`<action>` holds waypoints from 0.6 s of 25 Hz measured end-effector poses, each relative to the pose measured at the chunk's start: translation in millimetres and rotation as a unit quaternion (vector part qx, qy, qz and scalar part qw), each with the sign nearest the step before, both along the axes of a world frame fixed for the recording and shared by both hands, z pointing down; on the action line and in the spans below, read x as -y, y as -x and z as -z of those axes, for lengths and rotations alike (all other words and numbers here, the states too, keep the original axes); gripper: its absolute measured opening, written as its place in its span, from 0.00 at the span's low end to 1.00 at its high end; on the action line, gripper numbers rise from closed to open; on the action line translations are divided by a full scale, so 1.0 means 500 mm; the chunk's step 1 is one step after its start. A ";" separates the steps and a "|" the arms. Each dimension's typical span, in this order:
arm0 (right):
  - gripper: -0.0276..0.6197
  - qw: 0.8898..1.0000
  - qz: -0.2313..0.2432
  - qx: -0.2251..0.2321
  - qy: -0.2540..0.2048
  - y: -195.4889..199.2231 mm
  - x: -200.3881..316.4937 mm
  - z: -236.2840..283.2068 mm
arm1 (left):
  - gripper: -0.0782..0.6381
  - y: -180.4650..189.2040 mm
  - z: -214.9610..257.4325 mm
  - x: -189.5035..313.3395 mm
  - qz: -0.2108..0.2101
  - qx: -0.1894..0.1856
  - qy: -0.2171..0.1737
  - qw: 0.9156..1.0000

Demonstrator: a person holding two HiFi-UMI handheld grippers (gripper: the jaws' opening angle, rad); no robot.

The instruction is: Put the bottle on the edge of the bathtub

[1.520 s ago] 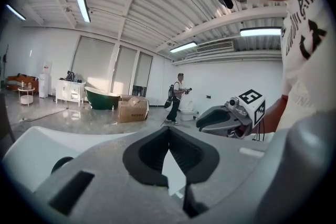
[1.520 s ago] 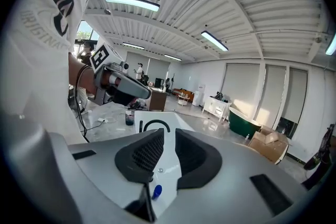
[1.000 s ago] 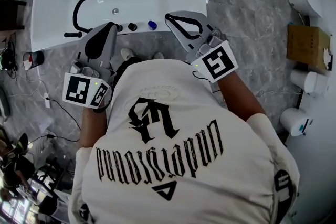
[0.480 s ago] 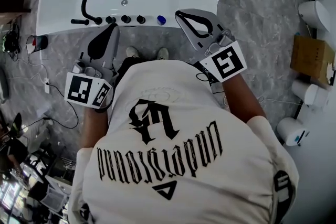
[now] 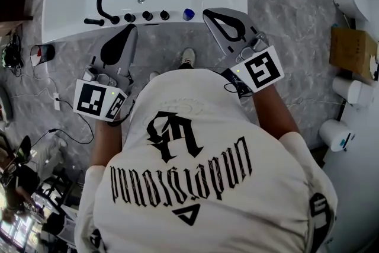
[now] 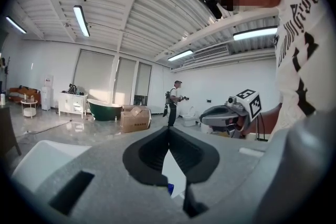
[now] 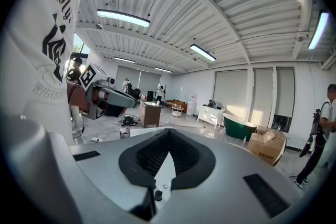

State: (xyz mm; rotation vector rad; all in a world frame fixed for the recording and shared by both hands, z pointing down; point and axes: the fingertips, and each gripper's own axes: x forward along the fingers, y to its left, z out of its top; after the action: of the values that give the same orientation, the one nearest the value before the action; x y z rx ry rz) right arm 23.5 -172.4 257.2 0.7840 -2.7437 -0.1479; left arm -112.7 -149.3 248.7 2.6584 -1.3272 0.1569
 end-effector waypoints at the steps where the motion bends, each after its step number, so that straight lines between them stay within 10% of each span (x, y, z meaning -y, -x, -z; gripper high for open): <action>1: 0.06 1.000 -0.003 -0.001 0.000 0.012 -0.013 -0.001 | 0.13 0.011 -0.001 -0.013 -0.005 -0.001 -0.001 1.000; 15: 0.06 0.997 -0.073 -0.010 -0.008 0.145 -0.235 0.008 | 0.13 0.174 -0.029 -0.208 -0.064 -0.013 0.008 0.998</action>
State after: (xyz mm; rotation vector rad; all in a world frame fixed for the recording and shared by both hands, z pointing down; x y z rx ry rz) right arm -48.9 -54.9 252.9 0.9776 -2.6587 -0.1470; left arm -199.7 -45.3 263.1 2.7221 -1.1438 0.1490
